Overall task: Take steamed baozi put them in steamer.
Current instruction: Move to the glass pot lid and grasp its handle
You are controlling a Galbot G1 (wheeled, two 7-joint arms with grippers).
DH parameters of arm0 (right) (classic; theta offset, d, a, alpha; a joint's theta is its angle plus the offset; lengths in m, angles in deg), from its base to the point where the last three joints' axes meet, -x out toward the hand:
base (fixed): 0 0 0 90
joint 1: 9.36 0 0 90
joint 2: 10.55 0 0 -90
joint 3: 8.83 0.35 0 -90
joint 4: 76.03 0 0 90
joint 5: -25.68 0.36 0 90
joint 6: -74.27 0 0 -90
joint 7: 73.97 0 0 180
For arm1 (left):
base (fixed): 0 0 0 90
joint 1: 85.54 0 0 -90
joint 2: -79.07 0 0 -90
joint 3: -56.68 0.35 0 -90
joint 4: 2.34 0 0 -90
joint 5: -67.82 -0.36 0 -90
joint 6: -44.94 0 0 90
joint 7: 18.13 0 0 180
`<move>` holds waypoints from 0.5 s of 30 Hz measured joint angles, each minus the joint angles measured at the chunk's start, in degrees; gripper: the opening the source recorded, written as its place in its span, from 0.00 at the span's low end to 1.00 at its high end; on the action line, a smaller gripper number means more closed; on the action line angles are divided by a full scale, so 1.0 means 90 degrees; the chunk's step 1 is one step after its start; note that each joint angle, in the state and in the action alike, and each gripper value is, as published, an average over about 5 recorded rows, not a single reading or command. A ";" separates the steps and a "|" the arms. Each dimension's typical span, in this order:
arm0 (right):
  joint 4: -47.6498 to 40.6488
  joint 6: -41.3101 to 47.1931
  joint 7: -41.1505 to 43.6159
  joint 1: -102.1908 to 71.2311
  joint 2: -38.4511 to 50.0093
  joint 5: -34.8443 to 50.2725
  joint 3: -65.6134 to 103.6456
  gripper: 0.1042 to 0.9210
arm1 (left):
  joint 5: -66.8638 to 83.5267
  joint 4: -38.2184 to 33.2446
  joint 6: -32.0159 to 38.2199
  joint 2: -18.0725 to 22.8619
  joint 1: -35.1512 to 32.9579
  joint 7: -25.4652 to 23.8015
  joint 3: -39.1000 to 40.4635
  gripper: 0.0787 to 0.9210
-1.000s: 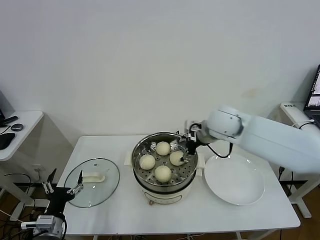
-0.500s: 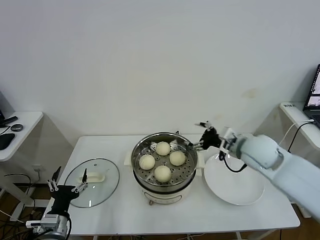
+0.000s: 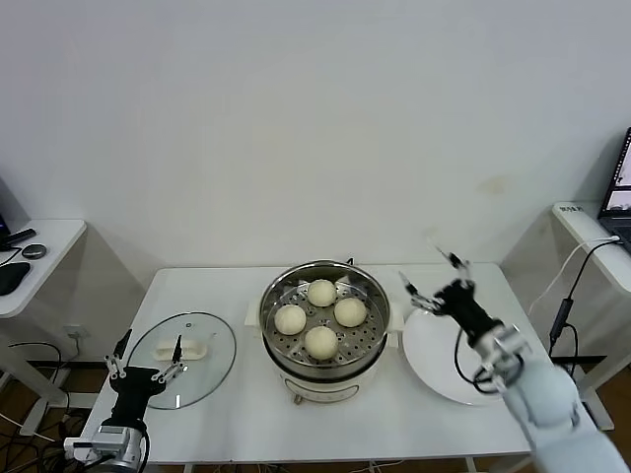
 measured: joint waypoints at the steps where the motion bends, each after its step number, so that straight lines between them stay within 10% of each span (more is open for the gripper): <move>1: 0.0028 -0.0116 0.0046 -0.0213 -0.0217 -0.0033 0.0248 0.88 | -0.0105 0.0031 0.0054 -0.0010 0.0011 0.0019 -0.0002 0.88; 15: 0.0172 -0.0937 0.0181 -0.1894 -0.2114 -0.0096 0.2373 0.88 | -0.4206 0.1244 0.1090 -0.0404 0.0301 0.0644 -0.0298 0.88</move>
